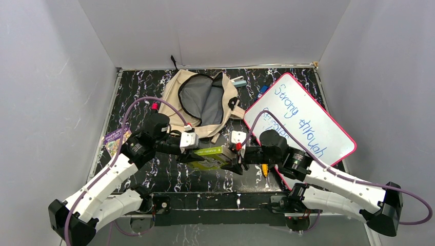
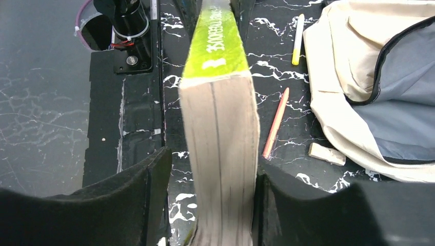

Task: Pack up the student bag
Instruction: Pick up the book from the center of the board, then place the book in the student bag.

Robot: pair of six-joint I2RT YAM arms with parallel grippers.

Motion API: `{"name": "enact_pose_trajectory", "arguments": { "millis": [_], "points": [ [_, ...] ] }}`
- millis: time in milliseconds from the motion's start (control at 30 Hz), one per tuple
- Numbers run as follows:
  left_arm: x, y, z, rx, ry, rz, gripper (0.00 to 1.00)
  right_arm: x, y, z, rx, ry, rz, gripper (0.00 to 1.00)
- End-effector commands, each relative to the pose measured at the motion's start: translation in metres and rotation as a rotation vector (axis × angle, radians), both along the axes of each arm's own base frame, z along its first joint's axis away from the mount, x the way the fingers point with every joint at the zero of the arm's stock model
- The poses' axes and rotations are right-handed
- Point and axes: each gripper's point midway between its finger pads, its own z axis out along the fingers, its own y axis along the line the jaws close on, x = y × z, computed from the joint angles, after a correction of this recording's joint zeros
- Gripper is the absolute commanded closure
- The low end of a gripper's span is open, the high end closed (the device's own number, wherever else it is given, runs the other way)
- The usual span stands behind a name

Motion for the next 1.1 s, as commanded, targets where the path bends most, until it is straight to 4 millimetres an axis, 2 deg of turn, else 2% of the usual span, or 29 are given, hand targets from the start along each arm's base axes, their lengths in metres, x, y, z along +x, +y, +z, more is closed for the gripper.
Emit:
{"name": "enact_pose_trajectory", "arguments": {
  "millis": [0,100,167,200,233,300,333,367,433,567,700,800,967,1067],
  "points": [
    [-0.010,-0.008,0.041,-0.113,-0.072,-0.089,1.00,0.003,0.004,0.014,0.039,-0.052,0.008,0.44],
    [-0.010,-0.008,0.039,-0.106,-0.060,-0.087,1.00,0.003,0.005,0.019,0.059,-0.055,0.009,0.61],
    [-0.011,-0.008,0.037,-0.102,-0.050,-0.090,1.00,0.004,0.007,0.021,0.065,-0.051,0.008,0.85],
    [-0.012,-0.008,0.037,-0.102,-0.043,-0.088,0.91,0.005,0.007,0.020,0.063,-0.044,0.000,0.94],
    [-0.012,-0.008,0.038,-0.105,-0.032,-0.083,0.74,0.005,0.007,0.019,0.059,-0.034,-0.009,1.00],
    [-0.009,-0.010,0.041,-0.113,-0.023,-0.061,0.41,0.010,0.006,0.019,0.055,-0.018,-0.045,1.00],
    [-0.004,-0.010,0.042,-0.115,-0.020,-0.030,0.20,0.013,0.004,0.021,0.058,-0.008,-0.076,1.00],
    [0.002,-0.010,0.043,-0.115,-0.015,0.013,0.13,0.018,0.003,0.023,0.063,0.004,-0.116,1.00],
    [0.018,-0.009,0.044,-0.117,-0.001,0.131,0.09,0.028,-0.002,0.028,0.082,0.023,-0.202,1.00],
    [0.064,-0.001,0.047,-0.113,0.097,0.466,0.07,0.053,-0.018,0.048,0.157,0.069,-0.418,1.00],
    [0.103,0.013,0.051,-0.083,0.153,0.737,0.06,0.080,-0.037,0.065,0.218,0.137,-0.654,1.00],
    [0.127,0.030,0.061,-0.100,0.155,0.926,0.06,0.103,-0.053,0.068,0.205,0.184,-0.863,1.00],
    [0.160,0.052,0.067,-0.076,0.130,1.144,0.06,0.129,-0.067,0.079,0.139,0.188,-1.065,1.00],
    [0.179,0.049,0.061,-0.019,0.121,1.182,0.06,0.148,-0.068,0.097,0.149,0.195,-1.106,1.00]
  ]
}}
